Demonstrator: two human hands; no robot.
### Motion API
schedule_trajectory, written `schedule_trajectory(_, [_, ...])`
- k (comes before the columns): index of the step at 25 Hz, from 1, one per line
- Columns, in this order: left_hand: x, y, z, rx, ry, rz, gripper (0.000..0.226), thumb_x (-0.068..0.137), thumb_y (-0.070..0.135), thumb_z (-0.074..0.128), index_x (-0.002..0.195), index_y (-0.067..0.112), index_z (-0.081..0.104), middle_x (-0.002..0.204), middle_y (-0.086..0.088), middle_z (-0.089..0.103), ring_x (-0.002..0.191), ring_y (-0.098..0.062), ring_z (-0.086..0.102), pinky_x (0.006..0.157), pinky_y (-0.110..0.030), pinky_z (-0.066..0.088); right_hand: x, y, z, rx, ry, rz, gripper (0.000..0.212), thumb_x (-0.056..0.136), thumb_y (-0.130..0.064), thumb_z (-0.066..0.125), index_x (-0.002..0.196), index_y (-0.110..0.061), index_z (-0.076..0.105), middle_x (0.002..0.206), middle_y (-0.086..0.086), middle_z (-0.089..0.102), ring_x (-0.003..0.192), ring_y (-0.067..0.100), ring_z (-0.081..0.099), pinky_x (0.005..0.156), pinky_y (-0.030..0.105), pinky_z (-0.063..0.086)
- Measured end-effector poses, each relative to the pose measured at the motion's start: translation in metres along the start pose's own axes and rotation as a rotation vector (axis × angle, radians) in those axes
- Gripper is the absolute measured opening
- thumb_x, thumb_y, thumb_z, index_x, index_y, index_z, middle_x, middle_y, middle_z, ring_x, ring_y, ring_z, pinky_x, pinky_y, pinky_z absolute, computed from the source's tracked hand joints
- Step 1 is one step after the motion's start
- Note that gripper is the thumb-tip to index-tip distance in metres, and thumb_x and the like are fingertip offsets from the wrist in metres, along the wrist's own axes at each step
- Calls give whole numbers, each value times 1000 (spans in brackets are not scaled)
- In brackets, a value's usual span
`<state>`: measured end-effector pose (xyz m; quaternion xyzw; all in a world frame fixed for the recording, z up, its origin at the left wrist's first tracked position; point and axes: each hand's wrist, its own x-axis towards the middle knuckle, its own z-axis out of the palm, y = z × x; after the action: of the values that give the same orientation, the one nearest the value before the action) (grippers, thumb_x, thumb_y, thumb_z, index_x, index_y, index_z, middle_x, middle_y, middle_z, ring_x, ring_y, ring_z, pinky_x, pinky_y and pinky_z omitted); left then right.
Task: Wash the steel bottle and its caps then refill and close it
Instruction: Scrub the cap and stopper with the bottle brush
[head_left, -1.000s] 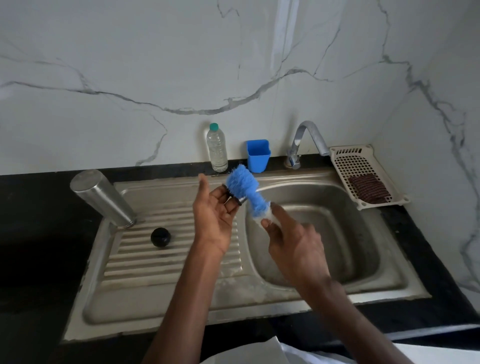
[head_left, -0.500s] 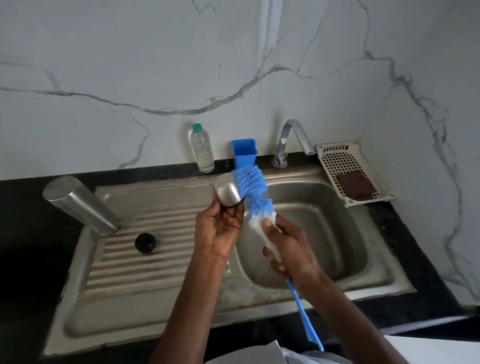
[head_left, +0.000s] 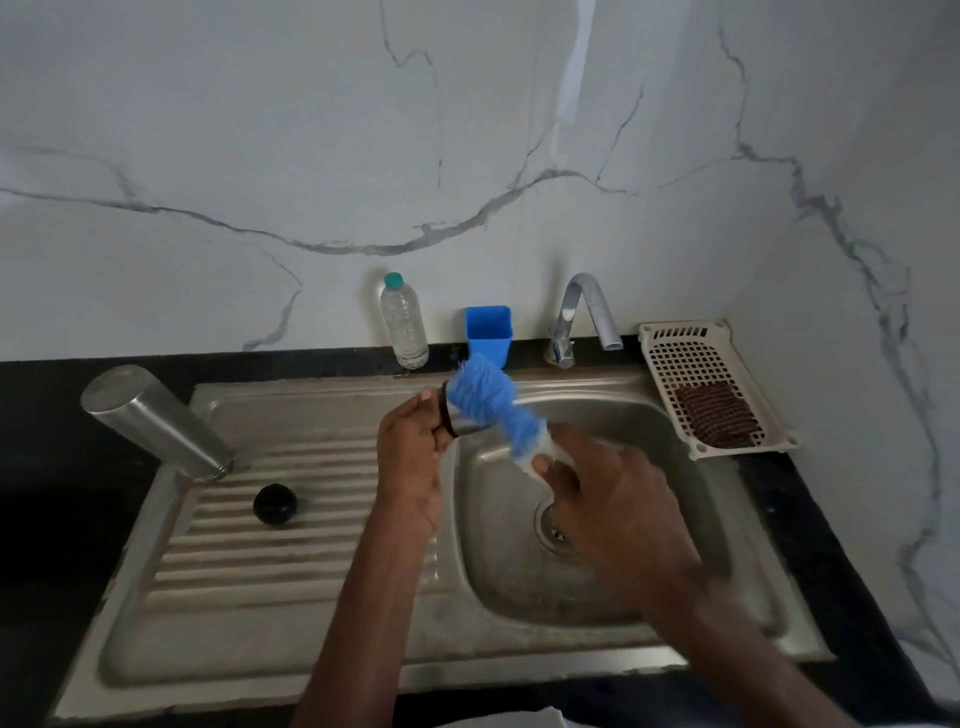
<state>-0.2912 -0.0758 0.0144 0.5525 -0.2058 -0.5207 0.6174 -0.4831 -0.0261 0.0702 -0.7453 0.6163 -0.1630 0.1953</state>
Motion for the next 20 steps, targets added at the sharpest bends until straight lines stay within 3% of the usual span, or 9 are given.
schedule_trajectory(4, [-17,-5,26,18,-76,2,38,111,30,45,117,4,73,108,-14,79,104,-24,76,85,-28,56,12,9,16,124,133,19,32,101,-44,51,132,-37,53,81,-5,69,68,15,68,64,42,60])
schedule_trajectory(8, [-14,5,22,-335,-68,-66,47,109,38,47,126,-1,67,118,-19,76,112,-30,73,94,-38,58,9,16,27,98,109,-42,33,102,-42,54,135,-40,52,76,-8,69,63,11,66,63,40,59])
schedule_trajectory(10, [-14,5,19,-433,-86,-116,43,108,34,51,125,-2,67,117,-19,75,108,-29,73,91,-36,59,4,17,29,321,65,88,26,102,-43,57,127,-40,61,76,-7,70,63,9,66,64,38,59])
schedule_trajectory(13, [-16,-4,25,-489,-84,-159,25,106,17,54,113,-1,69,109,-18,75,101,-27,73,86,-36,64,17,5,31,807,-32,317,15,102,-41,59,107,-35,72,70,-6,69,61,12,65,51,30,51])
schedule_trajectory(17, [-1,0,14,-605,11,-104,18,104,6,55,113,-4,66,105,-19,75,100,-28,73,88,-36,63,14,11,32,719,32,268,16,101,-44,58,107,-37,71,79,-5,73,63,6,68,56,27,54])
schedule_trajectory(20, [-4,-4,18,-516,23,-70,18,104,6,56,114,-4,67,106,-18,76,97,-25,75,87,-34,64,12,14,33,670,15,245,15,101,-44,58,110,-39,70,75,-3,72,58,7,66,55,29,54])
